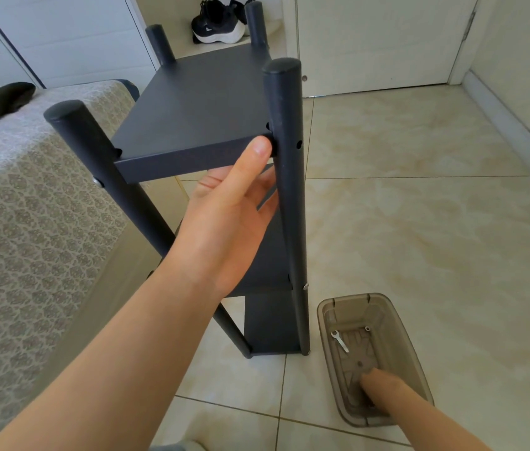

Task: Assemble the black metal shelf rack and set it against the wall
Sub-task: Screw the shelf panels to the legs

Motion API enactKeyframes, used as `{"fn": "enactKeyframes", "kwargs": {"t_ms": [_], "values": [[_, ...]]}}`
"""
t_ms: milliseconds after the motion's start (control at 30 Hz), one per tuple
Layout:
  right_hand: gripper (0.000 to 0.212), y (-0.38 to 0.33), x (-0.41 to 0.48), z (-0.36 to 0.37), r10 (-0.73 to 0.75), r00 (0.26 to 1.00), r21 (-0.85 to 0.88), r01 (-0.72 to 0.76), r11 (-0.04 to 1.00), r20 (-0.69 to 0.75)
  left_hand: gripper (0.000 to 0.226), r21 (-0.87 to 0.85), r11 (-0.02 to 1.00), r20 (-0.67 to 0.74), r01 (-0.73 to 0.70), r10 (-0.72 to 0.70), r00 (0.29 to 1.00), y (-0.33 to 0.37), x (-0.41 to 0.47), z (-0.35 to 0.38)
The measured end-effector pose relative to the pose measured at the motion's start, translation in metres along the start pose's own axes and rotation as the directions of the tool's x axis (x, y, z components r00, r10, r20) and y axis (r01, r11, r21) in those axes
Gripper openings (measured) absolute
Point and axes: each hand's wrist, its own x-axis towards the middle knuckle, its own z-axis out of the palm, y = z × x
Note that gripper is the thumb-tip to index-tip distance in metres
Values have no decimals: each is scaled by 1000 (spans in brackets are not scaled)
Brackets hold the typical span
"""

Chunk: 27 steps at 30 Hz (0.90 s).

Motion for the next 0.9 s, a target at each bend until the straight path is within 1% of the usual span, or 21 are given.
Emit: {"fn": "enactKeyframes", "kwargs": {"t_ms": [100, 233, 333, 400, 533, 600, 700, 733, 800, 900], "values": [[36, -1, 1, 2, 7, 1000, -24, -7, 1000, -13, 24, 7, 1000, 12, -9, 9, 1000, 1, 0, 0], [38, -1, 4, 1, 12, 1000, -39, -13, 999, -17, 30, -2, 1000, 22, -16, 16, 1000, 0, 1, -1], [37, -2, 4, -2, -4, 1000, 9, 4, 1000, -30, 27, 8, 1000, 23, -19, 19, 1000, -1, 1, -1], [34, -3, 5, -3, -16, 998, 41, 18, 999, -66, 27, 16, 1000, 23, -21, 20, 1000, -2, 2, -1], [30, -3, 5, -12, -15, 990, 99, 29, 995, -141, 18, -30, 1000, 4, -7, 7, 1000, -4, 3, -3], [34, -3, 1, -22, -20, 985, 118, 41, 992, -169, 20, -39, 999, -3, 8, -8, 1000, -5, 3, -5], [49, -5, -10, -40, -56, 974, 141, 89, 986, -220, 22, -37, 999, -27, 27, -28, 999, -4, 3, -5], [47, -5, -17, -48, -72, 970, 125, 103, 987, -230, 23, -32, 999, -39, 33, -34, 999, -4, 3, -5], [36, -5, -30, -72, -92, 963, 59, 110, 992, -252, 25, -21, 999, -60, 44, -45, 997, -4, 3, -3], [34, -3, -63, -128, -117, 934, -17, 118, 993, -337, 33, -28, 999, -99, 43, -45, 994, -2, 2, 1]]}}
